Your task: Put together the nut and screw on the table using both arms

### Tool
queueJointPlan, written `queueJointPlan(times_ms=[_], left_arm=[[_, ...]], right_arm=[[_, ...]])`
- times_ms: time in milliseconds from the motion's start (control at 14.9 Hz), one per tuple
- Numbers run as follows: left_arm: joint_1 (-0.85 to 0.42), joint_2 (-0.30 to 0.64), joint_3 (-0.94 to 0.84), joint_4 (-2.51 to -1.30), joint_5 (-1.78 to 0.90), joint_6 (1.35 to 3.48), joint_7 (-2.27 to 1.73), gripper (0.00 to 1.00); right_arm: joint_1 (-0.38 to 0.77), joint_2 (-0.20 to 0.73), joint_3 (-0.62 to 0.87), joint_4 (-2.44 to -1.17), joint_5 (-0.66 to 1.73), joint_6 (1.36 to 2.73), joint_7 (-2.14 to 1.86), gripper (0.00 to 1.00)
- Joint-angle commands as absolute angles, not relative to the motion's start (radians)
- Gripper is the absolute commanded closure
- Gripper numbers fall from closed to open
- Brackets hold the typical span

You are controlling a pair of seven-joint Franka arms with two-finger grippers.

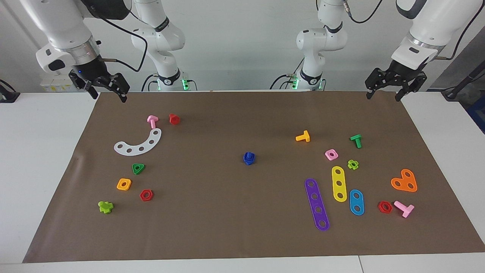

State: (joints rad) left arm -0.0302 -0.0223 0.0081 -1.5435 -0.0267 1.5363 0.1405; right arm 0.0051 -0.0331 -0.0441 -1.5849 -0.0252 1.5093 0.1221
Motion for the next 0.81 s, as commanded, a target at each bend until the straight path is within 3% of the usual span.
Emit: queueJointPlan(times_ms=[0, 739], left_arm=[[-0.014, -0.06, -0.002, -1.592, -0.023, 1.557, 0.132, 0.0], [-0.015, -0.06, -0.006, -1.591, 0.009, 1.563, 0.126, 0.0]], right_arm=[[-0.009, -0.054, -0.037, -1.609, -0.029, 1.522, 0.101, 0.0], [-0.012, -0.057, -0.038, -1.609, -0.038, 1.516, 0.1, 0.0]])
